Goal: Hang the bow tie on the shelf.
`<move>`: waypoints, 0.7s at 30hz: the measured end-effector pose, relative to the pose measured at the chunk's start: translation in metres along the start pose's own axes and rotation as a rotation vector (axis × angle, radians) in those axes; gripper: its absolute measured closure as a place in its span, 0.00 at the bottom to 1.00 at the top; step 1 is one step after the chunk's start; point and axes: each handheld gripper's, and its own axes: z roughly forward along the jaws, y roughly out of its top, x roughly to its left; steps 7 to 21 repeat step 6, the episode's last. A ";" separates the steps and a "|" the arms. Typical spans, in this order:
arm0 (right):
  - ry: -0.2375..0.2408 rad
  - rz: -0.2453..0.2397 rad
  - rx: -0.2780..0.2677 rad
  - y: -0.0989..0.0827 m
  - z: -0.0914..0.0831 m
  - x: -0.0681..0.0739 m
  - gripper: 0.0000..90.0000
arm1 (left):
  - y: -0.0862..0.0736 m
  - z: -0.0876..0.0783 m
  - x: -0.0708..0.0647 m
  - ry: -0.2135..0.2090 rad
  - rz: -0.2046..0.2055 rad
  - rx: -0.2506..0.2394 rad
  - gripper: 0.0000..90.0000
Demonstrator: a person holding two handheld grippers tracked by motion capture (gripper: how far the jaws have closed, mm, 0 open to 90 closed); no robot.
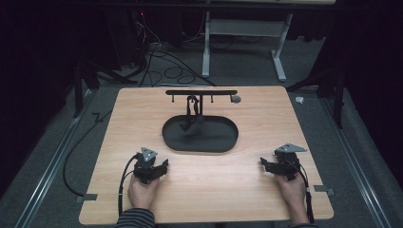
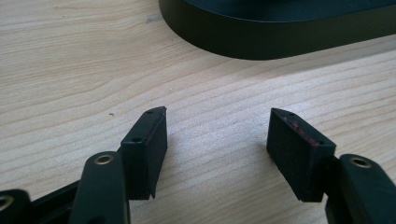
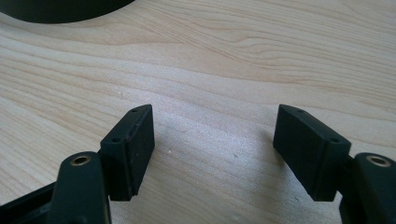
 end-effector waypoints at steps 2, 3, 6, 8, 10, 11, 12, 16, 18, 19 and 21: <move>0.000 0.000 0.000 0.000 0.000 0.000 0.34 | 0.000 0.000 0.000 -0.001 0.001 0.002 0.43; -0.001 0.002 0.001 0.000 0.000 0.000 0.34 | 0.000 0.000 0.000 -0.002 0.002 0.002 0.43; -0.001 0.002 0.001 0.000 0.000 0.000 0.34 | 0.000 0.000 0.000 -0.002 0.002 0.002 0.42; -0.001 0.002 0.001 0.000 0.000 0.000 0.34 | 0.000 0.000 0.000 -0.002 0.002 0.002 0.42; -0.001 0.002 0.001 0.000 0.000 0.000 0.34 | 0.000 0.000 0.000 -0.002 0.002 0.002 0.42; -0.001 0.002 0.001 0.000 0.000 0.000 0.34 | 0.000 0.000 0.000 -0.002 0.002 0.002 0.42; -0.001 0.002 0.001 0.000 0.000 0.000 0.34 | 0.000 0.000 0.000 -0.002 0.002 0.002 0.42; -0.001 0.002 0.001 0.000 0.000 0.000 0.34 | 0.000 0.000 0.000 -0.002 0.002 0.002 0.42; -0.001 0.002 0.001 0.000 0.000 0.000 0.34 | 0.000 0.000 0.000 -0.002 0.002 0.002 0.42; -0.001 0.002 0.001 0.000 0.000 0.000 0.34 | 0.000 0.000 0.000 -0.002 0.002 0.002 0.42; -0.001 0.002 0.001 0.000 0.000 0.000 0.34 | 0.000 0.000 0.000 -0.002 0.002 0.002 0.42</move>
